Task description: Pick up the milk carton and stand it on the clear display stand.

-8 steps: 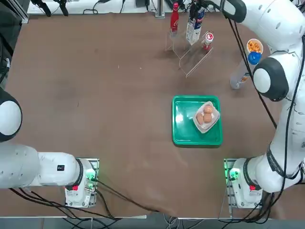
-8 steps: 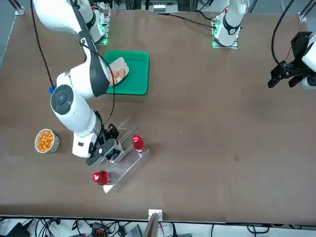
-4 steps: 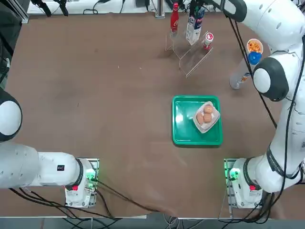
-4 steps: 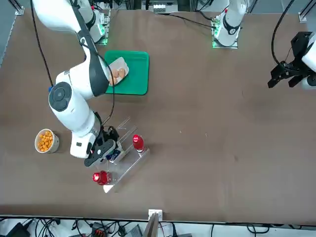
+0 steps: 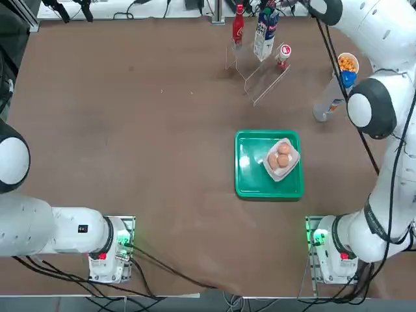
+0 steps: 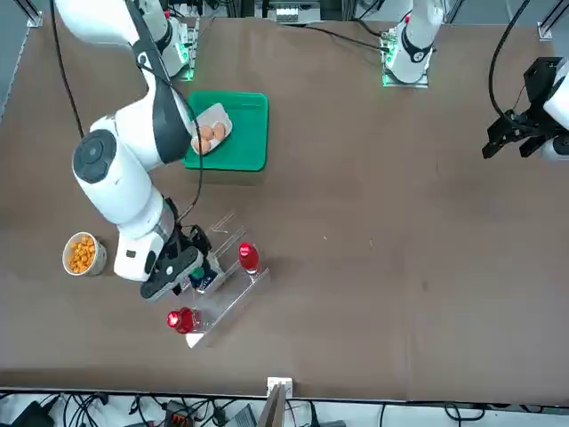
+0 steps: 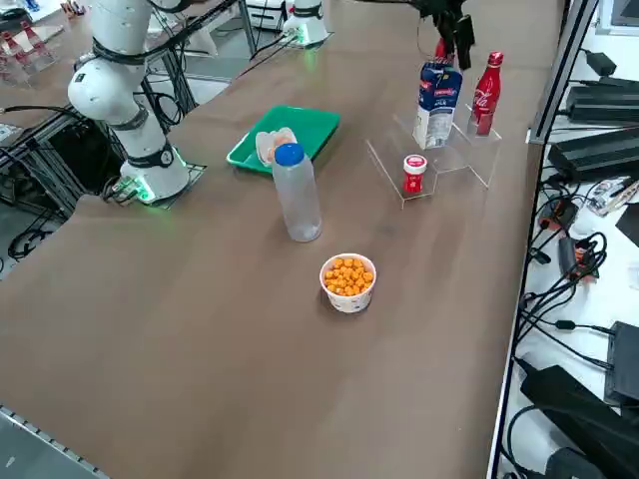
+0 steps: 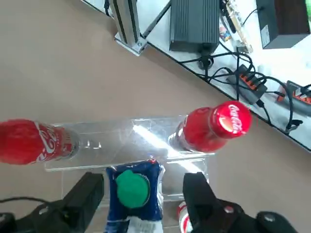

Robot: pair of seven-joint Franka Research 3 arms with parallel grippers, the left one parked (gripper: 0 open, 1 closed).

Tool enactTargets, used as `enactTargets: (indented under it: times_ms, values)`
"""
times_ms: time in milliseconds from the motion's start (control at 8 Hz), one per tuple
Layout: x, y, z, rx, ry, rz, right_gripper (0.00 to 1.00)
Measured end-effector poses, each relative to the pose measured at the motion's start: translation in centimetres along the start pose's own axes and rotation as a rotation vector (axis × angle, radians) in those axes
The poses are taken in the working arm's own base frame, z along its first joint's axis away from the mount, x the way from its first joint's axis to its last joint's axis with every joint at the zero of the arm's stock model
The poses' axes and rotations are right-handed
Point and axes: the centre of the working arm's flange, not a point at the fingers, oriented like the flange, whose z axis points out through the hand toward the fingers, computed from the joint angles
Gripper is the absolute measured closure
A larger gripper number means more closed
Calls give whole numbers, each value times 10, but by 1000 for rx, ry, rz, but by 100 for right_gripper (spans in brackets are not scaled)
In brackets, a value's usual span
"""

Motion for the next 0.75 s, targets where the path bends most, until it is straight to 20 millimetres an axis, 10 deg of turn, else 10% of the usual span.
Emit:
enactTargets:
  times_ms: [375, 750]
  values:
    - [-16, 28, -83, -21, -30, 78, 0]
    - [-67, 96, -150, -99, -146, 206, 0]
